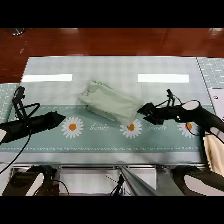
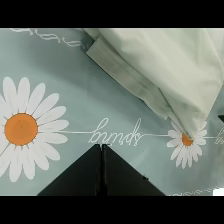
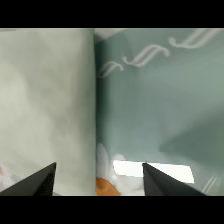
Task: Fold the shirts.
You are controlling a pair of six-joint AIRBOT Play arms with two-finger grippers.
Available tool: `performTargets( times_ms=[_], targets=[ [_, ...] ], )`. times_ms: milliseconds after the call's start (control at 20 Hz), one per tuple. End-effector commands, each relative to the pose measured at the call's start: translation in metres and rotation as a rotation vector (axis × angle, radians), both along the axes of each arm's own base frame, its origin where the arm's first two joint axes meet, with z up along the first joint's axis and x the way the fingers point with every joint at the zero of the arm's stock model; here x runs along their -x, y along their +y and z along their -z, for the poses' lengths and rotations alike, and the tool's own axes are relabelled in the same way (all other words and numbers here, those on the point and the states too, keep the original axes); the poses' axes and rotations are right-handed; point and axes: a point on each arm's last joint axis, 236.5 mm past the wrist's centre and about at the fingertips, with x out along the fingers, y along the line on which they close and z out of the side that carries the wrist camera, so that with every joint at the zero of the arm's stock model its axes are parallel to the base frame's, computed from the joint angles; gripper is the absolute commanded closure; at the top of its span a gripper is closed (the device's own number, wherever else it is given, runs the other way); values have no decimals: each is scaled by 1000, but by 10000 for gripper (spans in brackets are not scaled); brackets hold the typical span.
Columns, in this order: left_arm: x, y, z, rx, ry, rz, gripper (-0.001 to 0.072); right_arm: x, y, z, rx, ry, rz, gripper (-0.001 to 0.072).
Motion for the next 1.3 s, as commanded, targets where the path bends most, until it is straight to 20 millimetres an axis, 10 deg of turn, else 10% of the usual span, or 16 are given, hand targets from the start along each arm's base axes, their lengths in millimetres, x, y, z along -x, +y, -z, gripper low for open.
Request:
performTargets(
  times_ms=[0,100,250,300,600,850,1050,1250],
  targets=[
    [1,0,1,0,3,1,680,-12,38,18,-48,52,-110,98],
    [1,-1,1,7,4,2,680,-19,56,27,-51,67,-158,140],
    [1,-3,-1,19,4,1,680,-30,81,24,-76,46,-257,529],
    [1,-3,-1,19,4,1,680,-39,90,7,-96,-24,-334,685],
    [2,-3,2,16,8,3,680,-119,79,-186,129,-473,-539,686],
    [6,-5,4,18,26,15,680,-136,10,-297,277,-572,-436,686],
    [23,-10,11,19,92,61,680,-123,-86,-326,345,-508,-253,686],
    [26,-11,12,20,104,68,680,-66,-200,-327,408,-306,-69,686]
  ],
)
